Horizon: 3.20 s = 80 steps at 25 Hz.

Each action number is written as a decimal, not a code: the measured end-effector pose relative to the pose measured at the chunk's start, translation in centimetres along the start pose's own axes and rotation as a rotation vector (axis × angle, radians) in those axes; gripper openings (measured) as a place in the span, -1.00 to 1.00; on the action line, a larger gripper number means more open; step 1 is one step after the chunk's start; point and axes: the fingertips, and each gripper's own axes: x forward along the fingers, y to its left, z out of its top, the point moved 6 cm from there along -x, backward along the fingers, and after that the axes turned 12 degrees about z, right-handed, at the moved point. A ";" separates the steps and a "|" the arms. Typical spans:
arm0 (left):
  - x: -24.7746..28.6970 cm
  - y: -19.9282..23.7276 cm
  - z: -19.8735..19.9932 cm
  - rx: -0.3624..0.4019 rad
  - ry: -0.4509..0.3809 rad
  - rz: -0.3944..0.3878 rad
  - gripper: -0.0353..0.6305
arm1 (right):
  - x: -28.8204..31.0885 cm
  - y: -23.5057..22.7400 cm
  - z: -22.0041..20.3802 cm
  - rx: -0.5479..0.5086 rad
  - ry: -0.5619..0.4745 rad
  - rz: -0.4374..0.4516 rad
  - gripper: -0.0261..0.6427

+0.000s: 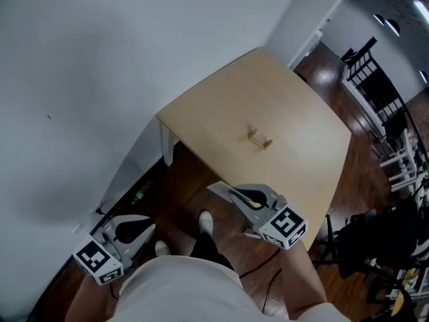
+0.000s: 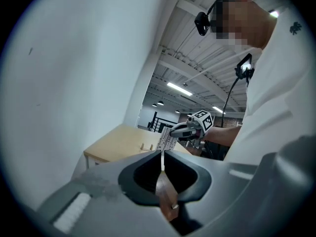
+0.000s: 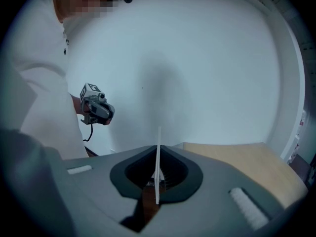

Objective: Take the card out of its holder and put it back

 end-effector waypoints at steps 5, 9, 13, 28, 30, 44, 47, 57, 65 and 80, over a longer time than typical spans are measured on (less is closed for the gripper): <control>-2.6 -0.6 -1.5 0.005 -0.001 -0.014 -0.82 | 0.3 5.1 1.0 -0.033 0.002 0.017 -0.86; -3.9 -0.9 -2.3 0.019 0.003 -0.013 -0.79 | 0.4 8.2 1.8 -0.056 0.020 0.034 -0.86; -4.2 -1.4 -2.6 0.043 0.006 -0.011 -0.80 | 0.2 9.5 1.9 -0.055 0.022 0.039 -0.86; 0.2 -1.7 -0.8 0.044 -0.008 -0.025 -0.77 | -2.9 3.5 0.5 -0.023 -0.031 -0.002 -0.86; 1.8 -1.5 -0.2 0.042 -0.008 -0.022 -0.77 | -3.7 1.2 0.2 -0.016 -0.037 -0.008 -0.86; 14.5 -1.7 4.9 0.027 -0.012 0.039 -0.77 | -9.4 -18.7 -4.1 0.009 -0.029 -0.056 -0.86; 16.8 -1.7 5.3 0.017 -0.007 0.061 -0.77 | -9.9 -22.2 -5.4 0.012 -0.022 -0.050 -0.86; 23.4 -2.5 6.6 -0.007 0.015 0.124 -0.77 | -10.2 -32.3 -10.7 0.064 0.001 -0.024 -0.86; 25.8 -2.4 7.0 -0.027 0.046 0.167 -0.77 | -8.4 -36.8 -13.7 0.100 0.019 0.006 -0.86; 27.1 -2.3 7.0 -0.049 0.076 0.200 -0.77 | -7.3 -38.9 -15.9 0.127 0.028 0.047 -0.86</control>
